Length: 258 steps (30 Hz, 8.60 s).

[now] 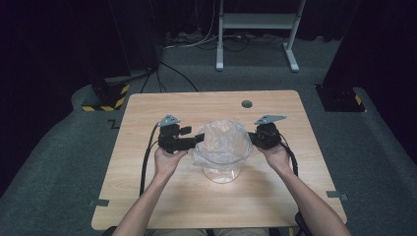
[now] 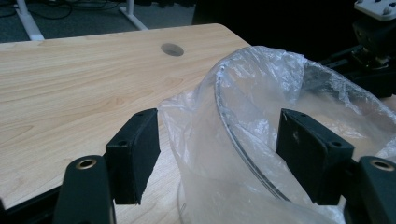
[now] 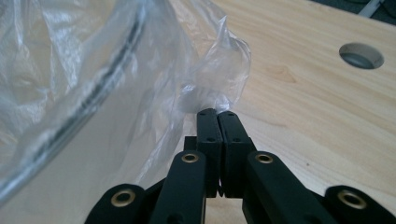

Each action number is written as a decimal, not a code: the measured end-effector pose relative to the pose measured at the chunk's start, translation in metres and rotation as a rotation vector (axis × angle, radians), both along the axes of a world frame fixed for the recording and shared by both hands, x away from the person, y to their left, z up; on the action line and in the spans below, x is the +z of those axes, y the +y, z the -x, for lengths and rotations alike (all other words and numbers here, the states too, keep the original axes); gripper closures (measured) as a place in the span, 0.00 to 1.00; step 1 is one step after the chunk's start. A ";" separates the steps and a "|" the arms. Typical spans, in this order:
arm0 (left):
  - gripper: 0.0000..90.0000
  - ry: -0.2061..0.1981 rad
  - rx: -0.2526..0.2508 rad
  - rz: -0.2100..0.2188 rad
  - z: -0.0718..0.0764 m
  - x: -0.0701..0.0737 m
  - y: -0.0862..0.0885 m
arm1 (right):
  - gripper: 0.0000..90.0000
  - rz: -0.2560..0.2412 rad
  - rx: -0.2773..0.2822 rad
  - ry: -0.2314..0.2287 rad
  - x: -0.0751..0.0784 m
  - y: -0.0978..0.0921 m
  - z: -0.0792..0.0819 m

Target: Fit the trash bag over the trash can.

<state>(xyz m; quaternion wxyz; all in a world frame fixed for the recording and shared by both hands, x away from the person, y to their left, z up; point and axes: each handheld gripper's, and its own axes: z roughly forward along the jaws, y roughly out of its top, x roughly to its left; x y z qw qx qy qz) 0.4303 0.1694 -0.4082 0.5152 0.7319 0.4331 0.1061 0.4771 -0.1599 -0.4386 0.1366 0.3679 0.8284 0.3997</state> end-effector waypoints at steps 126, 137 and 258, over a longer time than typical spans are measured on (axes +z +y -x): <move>0.38 0.233 -0.004 -0.110 0.027 -0.046 0.019 | 0.49 -0.199 0.064 -0.214 0.040 -0.016 0.051; 0.36 0.158 0.034 -0.089 0.045 -0.037 0.034 | 0.47 -0.191 0.049 -0.177 0.037 -0.007 0.027; 0.30 -0.013 -0.006 -0.052 0.011 0.013 -0.013 | 0.47 -0.075 0.239 -0.197 0.055 0.025 0.048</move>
